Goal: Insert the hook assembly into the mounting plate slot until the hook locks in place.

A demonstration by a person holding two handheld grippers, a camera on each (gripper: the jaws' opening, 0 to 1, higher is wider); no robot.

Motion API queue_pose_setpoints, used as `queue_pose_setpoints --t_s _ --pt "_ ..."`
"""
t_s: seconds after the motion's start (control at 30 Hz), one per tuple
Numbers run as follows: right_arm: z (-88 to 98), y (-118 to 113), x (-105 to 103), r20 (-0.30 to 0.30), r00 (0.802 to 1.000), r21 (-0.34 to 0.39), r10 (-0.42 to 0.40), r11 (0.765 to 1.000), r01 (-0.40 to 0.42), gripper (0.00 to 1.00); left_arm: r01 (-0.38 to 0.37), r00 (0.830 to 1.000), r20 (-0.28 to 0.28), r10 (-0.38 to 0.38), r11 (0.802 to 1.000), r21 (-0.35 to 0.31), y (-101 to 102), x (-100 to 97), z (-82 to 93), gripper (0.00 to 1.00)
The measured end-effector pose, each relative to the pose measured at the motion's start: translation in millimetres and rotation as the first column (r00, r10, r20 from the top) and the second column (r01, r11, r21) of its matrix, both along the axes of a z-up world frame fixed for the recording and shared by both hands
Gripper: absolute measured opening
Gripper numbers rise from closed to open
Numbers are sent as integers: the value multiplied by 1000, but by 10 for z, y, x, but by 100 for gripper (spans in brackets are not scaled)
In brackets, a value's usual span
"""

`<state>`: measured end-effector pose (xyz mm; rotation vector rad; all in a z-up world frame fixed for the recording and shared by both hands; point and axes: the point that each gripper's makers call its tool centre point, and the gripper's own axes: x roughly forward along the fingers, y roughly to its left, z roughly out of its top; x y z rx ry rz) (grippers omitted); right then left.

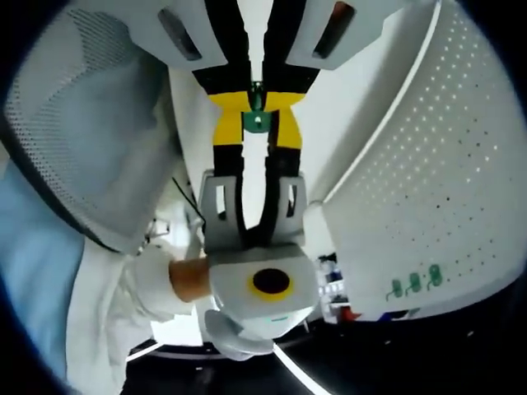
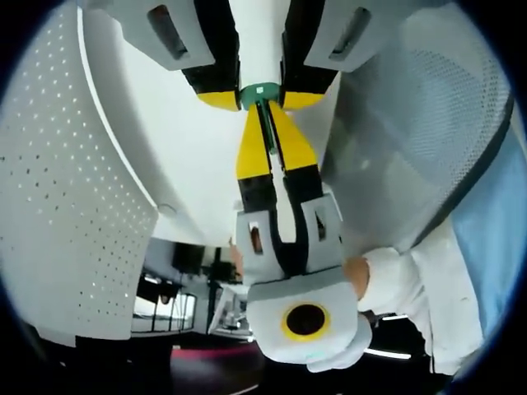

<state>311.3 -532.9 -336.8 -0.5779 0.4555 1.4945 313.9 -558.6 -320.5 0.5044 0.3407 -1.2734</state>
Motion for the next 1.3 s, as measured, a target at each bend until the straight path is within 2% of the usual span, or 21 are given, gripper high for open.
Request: queue_pose_setpoints --t_s 0.1,0.37,0.7,0.8,1.03,1.3 --pt "61 -8 14 4 1000 25 -9 1000 9 17 -6 1000 2 6 1000 -19 -11 11 41 3" --pt "118 10 22 22 999 52 -24 998 23 30 -28 1000 9 28 999 -30 1 50 76 3" --pt "194 -79 142 16 993 113 -120 987 118 43 -74 997 2 74 994 -75 13 125 148 3" --pt "238 -107 213 31 985 139 -167 977 162 47 -100 995 1 101 989 -106 22 168 204 3" --pt "471 -190 381 65 959 219 -276 941 256 50 -153 988 4 156 975 -161 56 268 320 3" --pt "613 -270 460 95 934 250 -343 917 312 52 -207 975 34 218 957 -202 87 381 509 3"
